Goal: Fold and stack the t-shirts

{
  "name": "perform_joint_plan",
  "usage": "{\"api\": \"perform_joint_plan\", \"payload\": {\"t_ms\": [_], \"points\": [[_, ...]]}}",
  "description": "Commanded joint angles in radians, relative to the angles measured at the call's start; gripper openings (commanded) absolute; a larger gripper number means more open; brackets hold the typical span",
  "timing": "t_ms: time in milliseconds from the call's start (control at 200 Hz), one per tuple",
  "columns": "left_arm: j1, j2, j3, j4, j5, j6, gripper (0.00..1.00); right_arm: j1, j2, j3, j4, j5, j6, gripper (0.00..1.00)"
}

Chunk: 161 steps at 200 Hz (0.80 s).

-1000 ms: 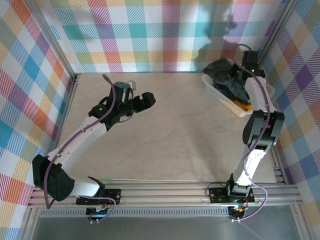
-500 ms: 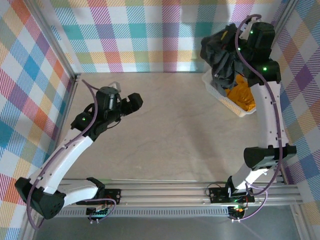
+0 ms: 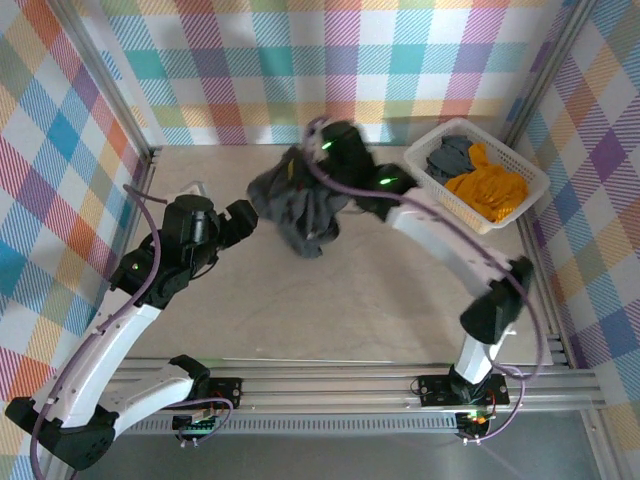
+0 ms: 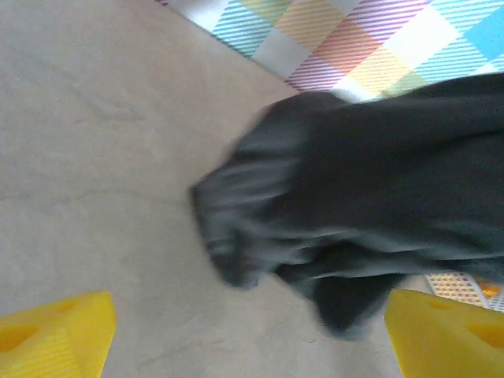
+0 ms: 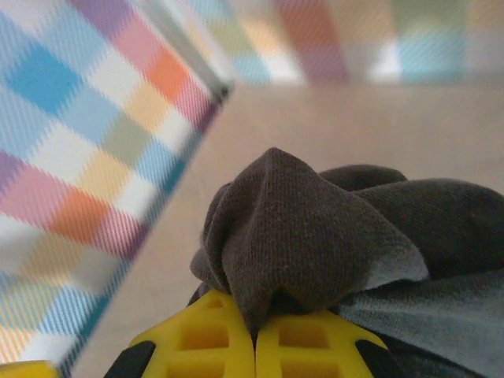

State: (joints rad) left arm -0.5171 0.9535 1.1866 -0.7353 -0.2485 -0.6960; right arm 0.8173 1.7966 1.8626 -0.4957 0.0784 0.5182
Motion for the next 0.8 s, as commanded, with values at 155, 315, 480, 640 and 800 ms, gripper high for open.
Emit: {"api": "perform_joint_plan", "payload": {"t_ms": [155,315,480,640,800], "points": [[-0.009,-0.052,-0.048,-0.098,-0.014,-0.014,0.88,0.046,0.063,-0.127,0.173,0.022,0.119,0.00],[-0.009,-0.042,-0.068,-0.069,0.028,-0.012,0.88,-0.077,-0.069,-0.133,0.104,0.014,0.107,0.00],[-0.009,-0.014,-0.080,-0.029,0.049,-0.023,0.88,-0.225,-0.250,-0.166,0.010,0.027,0.116,0.00],[-0.009,0.005,-0.085,-0.003,0.056,-0.028,0.88,-0.267,-0.345,-0.177,-0.022,0.013,0.117,0.00],[-0.009,0.006,-0.085,-0.010,0.040,-0.028,0.88,-0.200,-0.290,-0.219,0.011,-0.089,0.215,0.00]]}}
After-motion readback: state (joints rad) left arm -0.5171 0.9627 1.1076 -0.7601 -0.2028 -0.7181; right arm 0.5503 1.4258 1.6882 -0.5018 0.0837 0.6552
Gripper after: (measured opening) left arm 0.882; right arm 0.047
